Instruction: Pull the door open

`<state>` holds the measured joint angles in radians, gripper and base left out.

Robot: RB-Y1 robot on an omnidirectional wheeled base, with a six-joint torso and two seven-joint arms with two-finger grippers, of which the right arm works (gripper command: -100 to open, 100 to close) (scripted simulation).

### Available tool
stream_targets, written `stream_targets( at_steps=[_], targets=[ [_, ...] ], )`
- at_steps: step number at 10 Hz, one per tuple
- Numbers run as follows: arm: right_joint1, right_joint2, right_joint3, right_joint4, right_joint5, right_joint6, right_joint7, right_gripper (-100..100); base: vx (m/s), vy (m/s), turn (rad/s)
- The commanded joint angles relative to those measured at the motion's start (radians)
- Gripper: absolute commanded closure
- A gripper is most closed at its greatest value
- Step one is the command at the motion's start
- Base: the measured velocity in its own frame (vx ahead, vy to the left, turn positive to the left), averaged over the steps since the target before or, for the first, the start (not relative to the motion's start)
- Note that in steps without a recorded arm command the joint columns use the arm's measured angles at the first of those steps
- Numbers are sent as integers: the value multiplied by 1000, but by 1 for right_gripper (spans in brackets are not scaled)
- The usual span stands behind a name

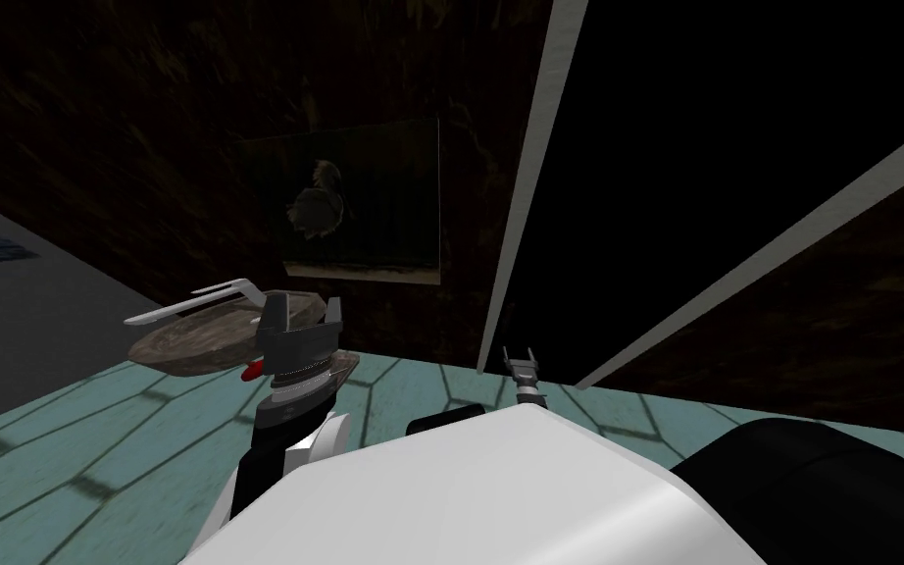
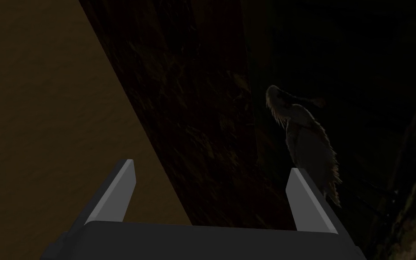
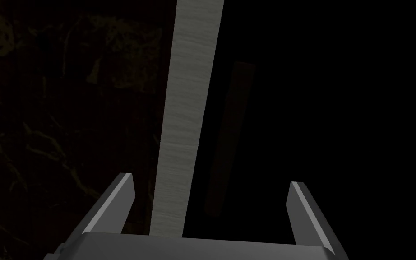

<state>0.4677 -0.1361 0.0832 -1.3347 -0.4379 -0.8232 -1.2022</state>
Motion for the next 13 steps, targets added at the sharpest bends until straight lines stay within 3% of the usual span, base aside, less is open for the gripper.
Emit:
stream_targets(
  at_steps=[1,8,9,10,12,13],
  targets=[
    [-6,-4,1,45,-11,-12,-42,-100,78,-62,92],
    [-8,-14,5,165,-50,-42,-173,-100,75,-70,77],
    [-11,-13,5,159,-46,-40,-158,-100,39,-45,18],
    [-32,-19,-25,187,-64,-39,-165,-100,41,-8,280],
    [-51,-25,-53,211,-82,-36,-168,-100,73,-17,197],
    [-74,-33,-86,239,-101,-32,-170,-100,93,-21,362]
  ],
)
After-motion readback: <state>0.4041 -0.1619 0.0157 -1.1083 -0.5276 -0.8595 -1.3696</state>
